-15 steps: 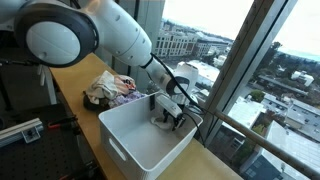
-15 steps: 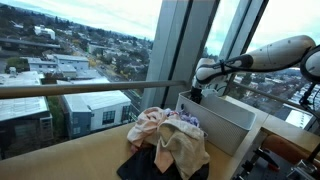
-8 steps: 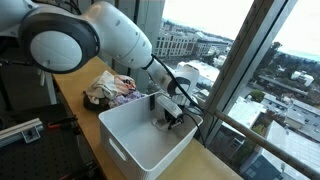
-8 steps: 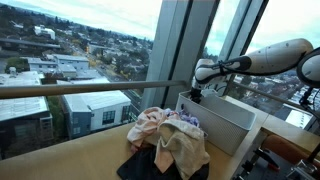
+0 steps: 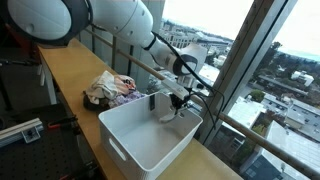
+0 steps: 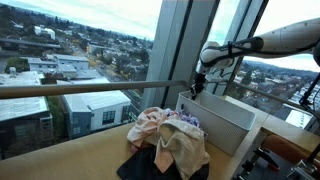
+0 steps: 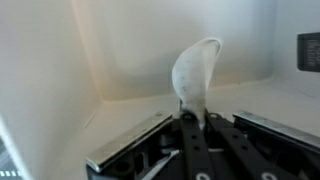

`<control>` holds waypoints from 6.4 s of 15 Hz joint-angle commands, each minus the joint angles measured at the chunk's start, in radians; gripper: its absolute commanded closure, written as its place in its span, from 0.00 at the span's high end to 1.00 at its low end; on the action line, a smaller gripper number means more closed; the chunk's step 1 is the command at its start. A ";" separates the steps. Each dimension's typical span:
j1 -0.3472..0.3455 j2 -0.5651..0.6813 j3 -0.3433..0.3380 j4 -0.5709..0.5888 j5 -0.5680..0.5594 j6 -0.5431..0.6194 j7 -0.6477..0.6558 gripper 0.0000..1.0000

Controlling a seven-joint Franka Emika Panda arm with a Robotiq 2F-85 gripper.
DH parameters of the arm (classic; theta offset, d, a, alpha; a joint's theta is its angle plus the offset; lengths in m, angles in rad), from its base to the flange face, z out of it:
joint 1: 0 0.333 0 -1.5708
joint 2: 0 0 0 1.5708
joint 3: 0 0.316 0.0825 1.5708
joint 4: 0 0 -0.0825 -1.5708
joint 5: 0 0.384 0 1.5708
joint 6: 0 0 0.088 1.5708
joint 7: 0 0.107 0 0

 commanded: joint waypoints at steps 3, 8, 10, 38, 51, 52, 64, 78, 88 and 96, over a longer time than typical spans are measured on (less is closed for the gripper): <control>0.072 -0.304 -0.019 -0.239 -0.023 0.029 0.067 0.01; 0.203 -0.510 -0.009 -0.414 -0.104 0.046 0.176 0.01; 0.260 -0.579 0.008 -0.492 -0.134 0.042 0.232 0.01; 0.454 -0.754 0.141 -0.977 -0.258 0.250 0.543 1.00; 0.423 -0.401 0.070 -0.752 -0.253 0.391 0.472 1.00; 0.425 -0.370 0.072 -0.733 -0.238 0.387 0.471 1.00; 0.408 -0.169 0.046 -0.562 -0.088 0.320 0.443 1.00; 0.391 -0.616 0.053 -0.928 -0.082 0.325 0.472 0.03; 0.273 -0.937 0.028 -0.968 -0.181 0.239 0.463 0.01; 0.092 -0.880 -0.061 -0.887 -0.196 0.277 0.391 0.31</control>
